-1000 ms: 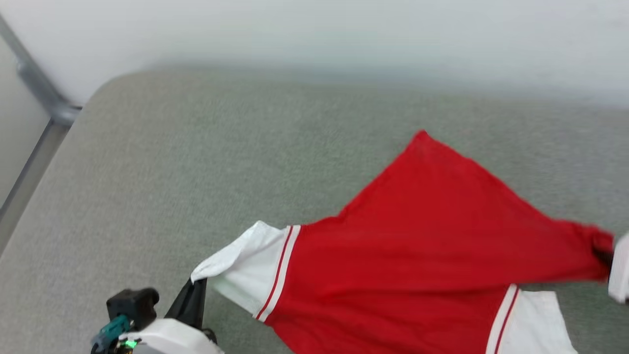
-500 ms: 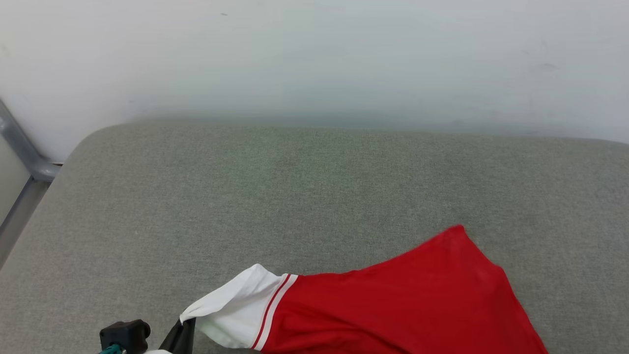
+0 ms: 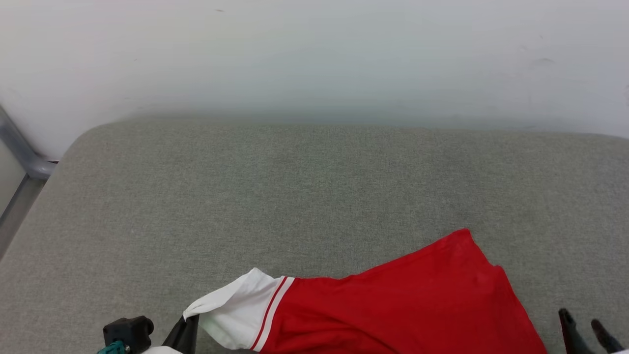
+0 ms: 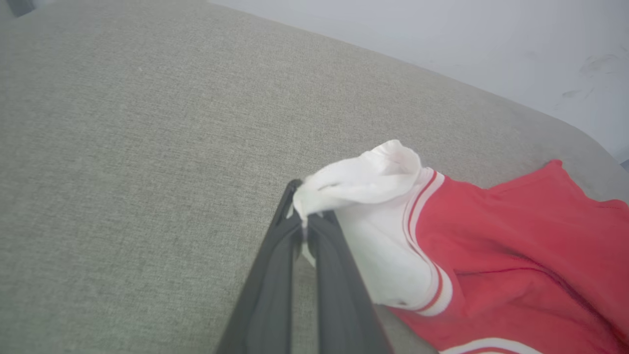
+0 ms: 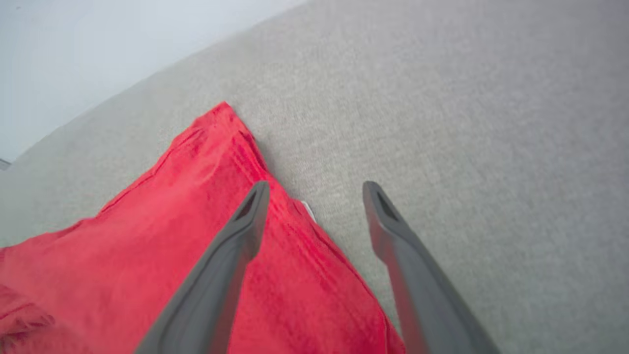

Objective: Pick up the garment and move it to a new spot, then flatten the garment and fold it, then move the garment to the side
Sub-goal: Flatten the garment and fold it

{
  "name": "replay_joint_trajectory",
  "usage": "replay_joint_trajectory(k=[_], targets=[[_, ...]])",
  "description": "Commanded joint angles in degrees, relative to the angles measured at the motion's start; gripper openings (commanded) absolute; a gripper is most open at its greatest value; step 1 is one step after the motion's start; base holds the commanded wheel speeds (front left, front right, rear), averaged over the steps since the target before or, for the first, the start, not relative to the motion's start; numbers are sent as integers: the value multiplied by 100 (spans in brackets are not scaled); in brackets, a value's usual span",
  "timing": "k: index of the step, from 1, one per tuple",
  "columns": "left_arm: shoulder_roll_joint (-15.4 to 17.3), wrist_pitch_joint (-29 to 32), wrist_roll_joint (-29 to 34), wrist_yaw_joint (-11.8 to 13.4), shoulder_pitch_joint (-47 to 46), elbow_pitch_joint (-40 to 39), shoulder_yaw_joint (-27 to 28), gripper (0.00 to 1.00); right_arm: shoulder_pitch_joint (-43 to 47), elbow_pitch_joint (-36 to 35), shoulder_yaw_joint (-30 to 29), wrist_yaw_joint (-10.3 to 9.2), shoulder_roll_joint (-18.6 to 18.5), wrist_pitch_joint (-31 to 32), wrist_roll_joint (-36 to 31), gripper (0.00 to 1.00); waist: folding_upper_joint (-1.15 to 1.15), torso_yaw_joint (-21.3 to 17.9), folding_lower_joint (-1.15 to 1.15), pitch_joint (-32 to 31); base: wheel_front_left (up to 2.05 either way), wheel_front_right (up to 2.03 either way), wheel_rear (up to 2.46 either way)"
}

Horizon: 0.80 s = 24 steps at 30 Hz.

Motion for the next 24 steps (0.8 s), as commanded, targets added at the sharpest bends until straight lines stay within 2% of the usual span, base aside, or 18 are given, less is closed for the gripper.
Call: replay_joint_trajectory(k=[1, 4, 7, 9, 12, 19, 24], targets=[[-11, -29, 31, 8, -80, -22, -1, 0, -146, -19, 46, -4, -95, -157, -28, 100, 0, 3, 0, 20, 0, 0, 0], [-35, -53, 48, -1, -181, -57, -27, 0, -542, 218, 266, -4, -274, -625, -86, 100, 0, 28, 0, 128, 0, 0, 0], [-81, -92, 93, -56, -377, -47, -77, 0, -1160, 631, 491, -4, -542, -700, -116, 100, 0, 104, 0, 328, 0, 0, 0], [-114, -128, 112, -93, -511, -5, -111, 0, -1569, 961, 713, -4, -777, -536, -165, 100, 0, 156, 0, 473, 0, 0, 0], [-174, -176, 154, -162, -741, 48, -170, 0, -2217, 1391, 1010, -4, -1116, 1, -60, 100, 0, 257, 0, 683, 0, 0, 0], [-311, -293, 240, -318, -1195, 195, -321, 0, -3525, 1984, 2099, -3, -1885, 2016, 112, 100, 0, 495, 0, 1083, 0, 0, 0], [-409, -398, 262, -427, -1473, 296, -396, 0, -4083, 2114, 2871, -4, -2228, 2684, 196, 100, 0, 651, 0, 1392, 0, 0, 0]])
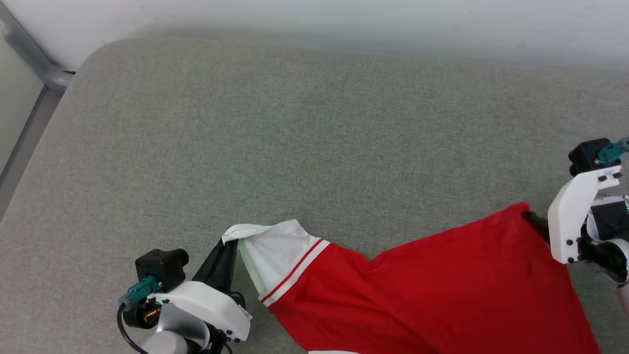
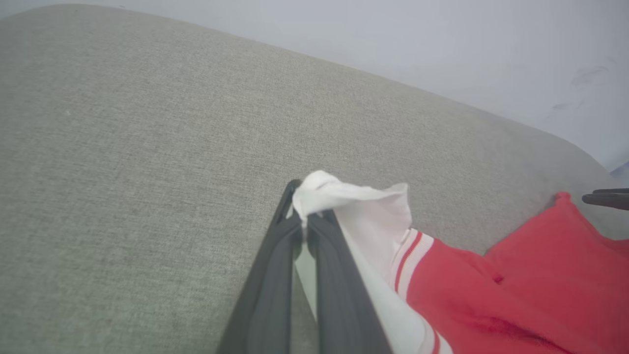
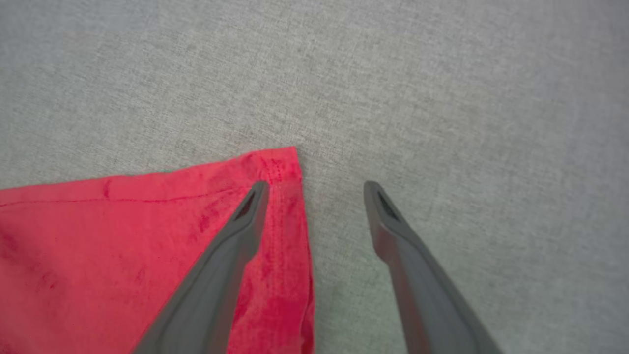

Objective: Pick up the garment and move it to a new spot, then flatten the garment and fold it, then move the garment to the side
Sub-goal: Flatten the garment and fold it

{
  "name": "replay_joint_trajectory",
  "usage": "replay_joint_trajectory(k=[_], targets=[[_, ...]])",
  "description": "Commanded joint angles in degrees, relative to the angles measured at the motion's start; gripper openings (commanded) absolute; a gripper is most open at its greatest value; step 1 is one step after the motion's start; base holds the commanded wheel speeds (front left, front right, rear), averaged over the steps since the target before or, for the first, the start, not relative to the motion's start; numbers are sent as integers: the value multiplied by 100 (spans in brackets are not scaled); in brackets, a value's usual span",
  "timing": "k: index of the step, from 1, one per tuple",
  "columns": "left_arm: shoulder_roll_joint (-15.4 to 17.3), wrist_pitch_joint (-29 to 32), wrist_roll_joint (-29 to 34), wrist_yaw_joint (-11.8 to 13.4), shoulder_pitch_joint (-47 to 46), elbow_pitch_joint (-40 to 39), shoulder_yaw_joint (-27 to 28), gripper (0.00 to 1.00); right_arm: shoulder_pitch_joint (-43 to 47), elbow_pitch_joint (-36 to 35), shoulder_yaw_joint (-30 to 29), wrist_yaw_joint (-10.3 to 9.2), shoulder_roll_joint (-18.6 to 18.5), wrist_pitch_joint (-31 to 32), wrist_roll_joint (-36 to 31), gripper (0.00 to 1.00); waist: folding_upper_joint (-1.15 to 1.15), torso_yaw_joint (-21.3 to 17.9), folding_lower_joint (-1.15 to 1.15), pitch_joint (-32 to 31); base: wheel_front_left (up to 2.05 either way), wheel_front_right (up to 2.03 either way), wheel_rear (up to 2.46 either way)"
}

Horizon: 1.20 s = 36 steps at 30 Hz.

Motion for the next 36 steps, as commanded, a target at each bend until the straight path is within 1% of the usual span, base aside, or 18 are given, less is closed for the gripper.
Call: replay_joint_trajectory(k=[1, 6, 11, 12, 13, 14, 18, 26, 31, 36], targets=[[-20, -41, 34, -46, -112, 20, -10, 0, -113, 63, 116, -4, -58, 51, 67, 100, 0, 113, -1, 176, 0, 0, 0], [-116, -140, 23, -123, -306, 170, -67, 0, -252, 470, 809, -3, -135, 223, 337, 100, 0, 225, -1, 396, 0, 0, 0], [-150, -220, -16, -170, -373, 316, -65, 0, -70, 1035, 1483, 7, -113, 688, 783, 100, 0, 271, -1, 455, 0, 0, 0], [-155, -232, -26, -171, -376, 336, -62, 0, -45, 1120, 1594, 12, -110, 786, 874, 81, 0, 271, -1, 454, 0, 0, 0], [-157, -237, -31, -172, -381, 355, -63, 0, -40, 1164, 1669, 14, -109, 835, 963, 31, 0, 270, -1, 454, 0, 0, 0], [-161, -252, -37, -172, -386, 371, -64, 0, -79, 1196, 1719, 25, -121, 840, 1022, 0, 0, 270, -1, 452, 0, 0, 0], [-148, -274, -47, -182, -409, 441, -57, 0, -387, 1242, 1808, 3, -245, 555, 1159, 0, 0, 250, -1, 386, 0, 0, 0], [0, -250, -29, -108, -535, 530, 37, 0, -935, 1250, 1553, -7, -328, -526, 1291, 0, 0, 42, -1, -6, 0, 0, 0], [187, -106, -96, -141, -861, 517, 178, 0, -1126, 1361, 1329, -5, -209, -1202, 1166, 0, 0, -199, -1, -267, 0, 0, 0], [449, 175, -37, -173, -1543, 664, 297, 0, -1415, 1597, 1087, -5, -35, -1763, 781, 0, 0, -425, -1, -460, 0, 0, 0]])
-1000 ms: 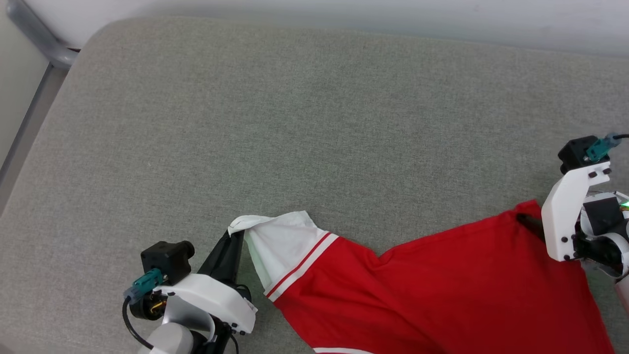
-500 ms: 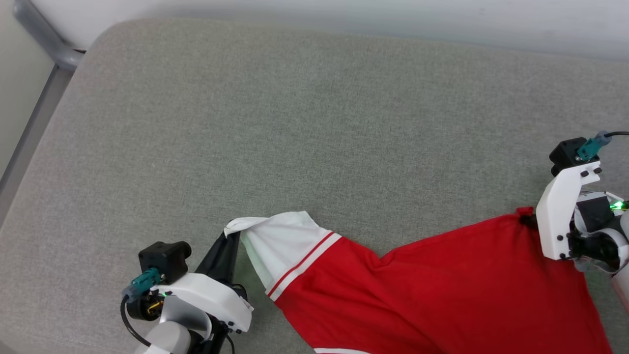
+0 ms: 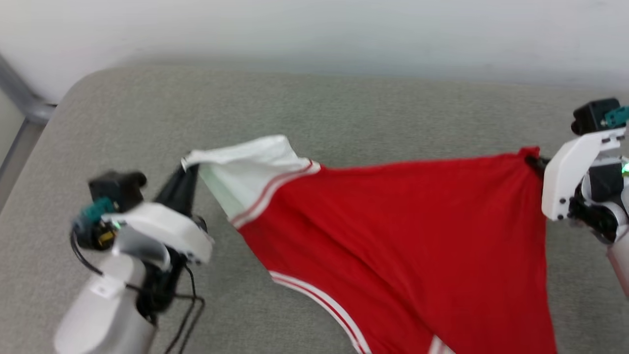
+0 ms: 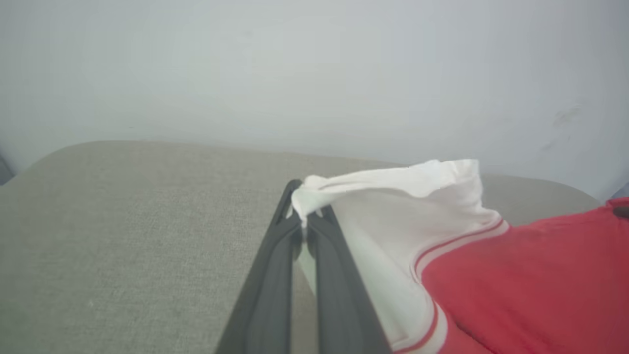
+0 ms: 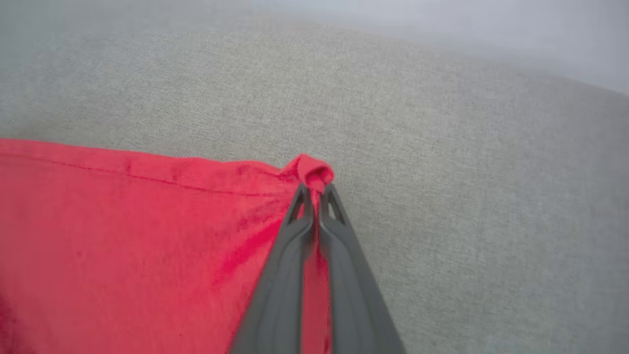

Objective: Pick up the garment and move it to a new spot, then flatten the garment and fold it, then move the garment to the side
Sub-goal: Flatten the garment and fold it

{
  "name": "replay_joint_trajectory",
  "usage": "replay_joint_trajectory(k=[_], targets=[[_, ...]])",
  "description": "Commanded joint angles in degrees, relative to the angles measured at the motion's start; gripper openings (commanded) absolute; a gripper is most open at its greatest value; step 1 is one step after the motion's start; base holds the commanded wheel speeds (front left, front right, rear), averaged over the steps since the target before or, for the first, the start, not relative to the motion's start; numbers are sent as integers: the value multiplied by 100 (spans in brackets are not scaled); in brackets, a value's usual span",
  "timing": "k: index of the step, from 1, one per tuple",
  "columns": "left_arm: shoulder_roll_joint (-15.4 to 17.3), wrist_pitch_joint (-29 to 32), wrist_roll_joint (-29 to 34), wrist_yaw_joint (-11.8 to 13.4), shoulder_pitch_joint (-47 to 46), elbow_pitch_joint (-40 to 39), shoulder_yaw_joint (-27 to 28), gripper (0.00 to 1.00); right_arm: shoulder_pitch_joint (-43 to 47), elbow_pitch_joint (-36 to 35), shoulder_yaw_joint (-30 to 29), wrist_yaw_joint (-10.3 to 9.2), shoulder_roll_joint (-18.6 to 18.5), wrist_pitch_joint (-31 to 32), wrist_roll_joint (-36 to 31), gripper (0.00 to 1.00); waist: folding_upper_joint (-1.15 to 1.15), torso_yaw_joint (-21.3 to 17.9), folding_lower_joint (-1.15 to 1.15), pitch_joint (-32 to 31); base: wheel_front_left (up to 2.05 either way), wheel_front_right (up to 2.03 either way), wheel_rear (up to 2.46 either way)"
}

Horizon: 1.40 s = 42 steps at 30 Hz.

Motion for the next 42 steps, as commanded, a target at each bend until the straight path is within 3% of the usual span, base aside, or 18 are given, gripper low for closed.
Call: replay_joint_trajectory(k=[1, 11, 27, 35, 42], targets=[[77, 60, 25, -2, -273, 72, 68, 0, -200, 52, -81, -6, 106, -141, -116, 0, 0, -172, 0, -100, 0, 0, 0], [233, 525, 110, -82, -2599, 1192, 227, 0, -1594, 517, -788, -7, 432, -899, -1038, 0, 0, -441, 0, 236, 0, 0, 0], [388, 361, 577, -226, -6062, 2663, 210, 0, -4341, 928, -1637, -8, 726, -1588, -2165, 0, 0, -626, 0, 1543, 0, 0, 0], [253, 151, 497, -343, -6855, 3276, 256, 0, -5043, 1325, -1763, -8, 910, -1761, -2478, 0, 0, -560, 0, 2282, 0, 0, 0], [-35, -79, 228, -593, -6742, 4006, 298, 0, -5224, 1847, -1533, -8, 1078, -1801, -2504, 0, 0, -450, 0, 2680, 0, 0, 0]])
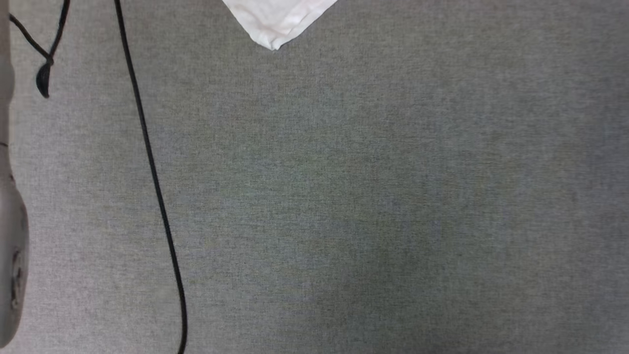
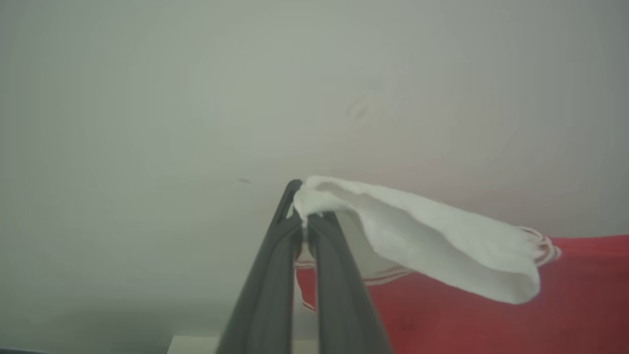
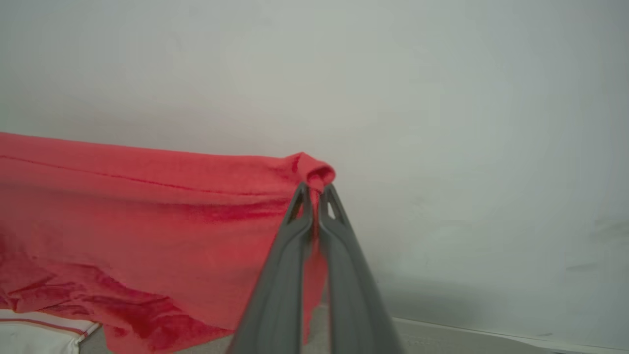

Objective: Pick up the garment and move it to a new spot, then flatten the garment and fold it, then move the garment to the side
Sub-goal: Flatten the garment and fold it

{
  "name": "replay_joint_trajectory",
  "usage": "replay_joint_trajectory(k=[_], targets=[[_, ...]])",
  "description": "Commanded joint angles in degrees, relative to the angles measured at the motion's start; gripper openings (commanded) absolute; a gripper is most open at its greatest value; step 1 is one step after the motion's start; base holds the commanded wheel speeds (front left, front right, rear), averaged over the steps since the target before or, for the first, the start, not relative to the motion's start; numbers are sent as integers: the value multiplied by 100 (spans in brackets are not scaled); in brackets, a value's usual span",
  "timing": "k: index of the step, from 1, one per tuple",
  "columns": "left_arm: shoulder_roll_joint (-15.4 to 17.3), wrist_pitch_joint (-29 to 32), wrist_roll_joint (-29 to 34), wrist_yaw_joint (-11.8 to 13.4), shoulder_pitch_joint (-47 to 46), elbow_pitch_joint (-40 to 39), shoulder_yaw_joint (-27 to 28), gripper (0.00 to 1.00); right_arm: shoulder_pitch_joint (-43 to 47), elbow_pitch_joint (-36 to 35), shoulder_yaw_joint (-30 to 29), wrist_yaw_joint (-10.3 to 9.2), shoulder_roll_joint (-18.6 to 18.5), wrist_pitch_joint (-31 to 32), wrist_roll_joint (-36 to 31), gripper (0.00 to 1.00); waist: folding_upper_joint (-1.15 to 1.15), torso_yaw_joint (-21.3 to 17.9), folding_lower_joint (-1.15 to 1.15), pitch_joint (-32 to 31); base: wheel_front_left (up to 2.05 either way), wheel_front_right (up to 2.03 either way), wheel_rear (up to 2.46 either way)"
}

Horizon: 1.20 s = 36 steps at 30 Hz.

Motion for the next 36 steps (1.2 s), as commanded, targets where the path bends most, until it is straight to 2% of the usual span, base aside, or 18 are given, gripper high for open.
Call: replay_joint_trajectory(k=[1, 7, 11, 15, 21, 25, 29, 36], targets=[[-7, -34, -5, -35, 130, 80, -7, 0, -27, 65, 46, -8, 21, -35, 19, 0, 0, 51, -2, 85, 0, 0, 0], [-159, -290, -195, -215, 664, 559, -102, 0, 529, 352, 485, -8, -20, -236, 317, 0, 0, 127, -2, -37, 0, 0, 0], [-242, -497, -384, -254, 1382, 685, -184, 0, 1304, 347, 867, -8, -103, -429, 668, 0, 0, 184, -2, -295, 0, 0, 0], [-346, -619, -596, -262, 2376, 390, -460, 0, 2294, 145, 1158, -8, -258, -610, 1151, 0, 0, 252, -2, -654, 0, 0, 0], [-131, -708, -965, -256, 3905, -236, -716, 0, 3715, -283, 1444, -8, -516, -805, 1751, 0, 0, 252, -2, -1242, 0, 0, 0], [-3, -733, -966, -257, 4788, -575, -809, 0, 4585, -633, 1512, -8, -685, -904, 2007, 0, 0, 272, -2, -1678, 0, 0, 0], [46, -748, -970, -97, 5660, -1031, -765, 0, 5446, -1017, 1453, -9, -816, -940, 2157, 0, 0, 294, -2, -2130, 0, 0, 0], [255, -669, -1027, 486, 7209, -2255, -685, 0, 6967, -1815, 1024, -10, -939, -787, 2216, 0, 0, 339, -2, -2821, 0, 0, 0]])
